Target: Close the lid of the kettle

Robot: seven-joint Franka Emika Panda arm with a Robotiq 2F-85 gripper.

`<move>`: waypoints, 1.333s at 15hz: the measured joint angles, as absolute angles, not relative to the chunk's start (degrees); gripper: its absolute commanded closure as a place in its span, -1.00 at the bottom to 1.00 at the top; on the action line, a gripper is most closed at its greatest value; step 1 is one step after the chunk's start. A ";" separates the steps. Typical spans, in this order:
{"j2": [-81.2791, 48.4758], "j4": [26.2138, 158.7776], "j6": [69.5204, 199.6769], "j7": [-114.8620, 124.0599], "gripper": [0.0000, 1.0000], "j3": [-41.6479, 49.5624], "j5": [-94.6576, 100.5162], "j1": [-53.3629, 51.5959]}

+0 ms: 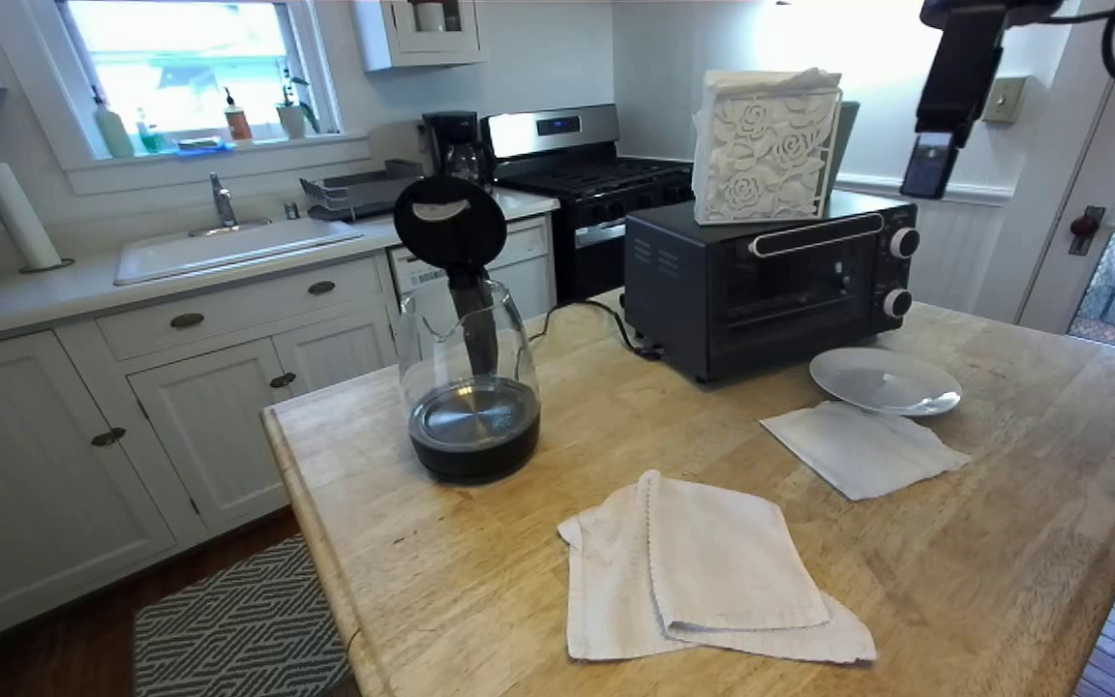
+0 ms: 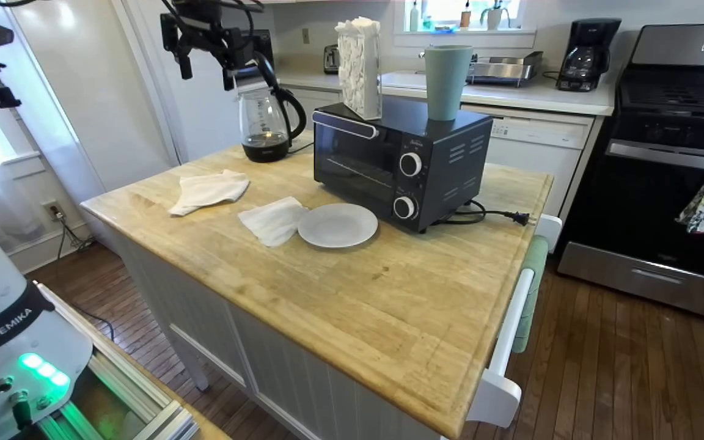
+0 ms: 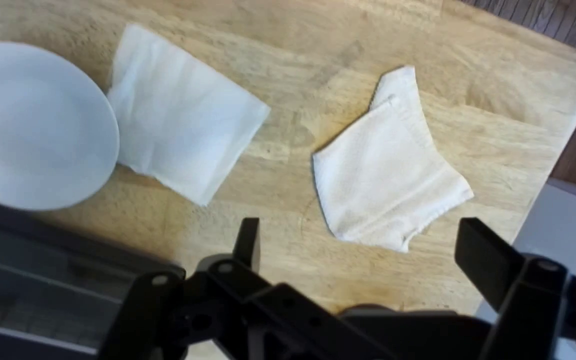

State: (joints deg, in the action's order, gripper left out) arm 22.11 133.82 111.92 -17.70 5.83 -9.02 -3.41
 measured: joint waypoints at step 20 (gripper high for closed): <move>1.21 108.01 128.76 -5.73 -1.00 -0.77 -23.04 -4.82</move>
State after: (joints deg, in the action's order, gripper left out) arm 1.21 108.01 128.76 -5.73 -0.77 -23.04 -4.82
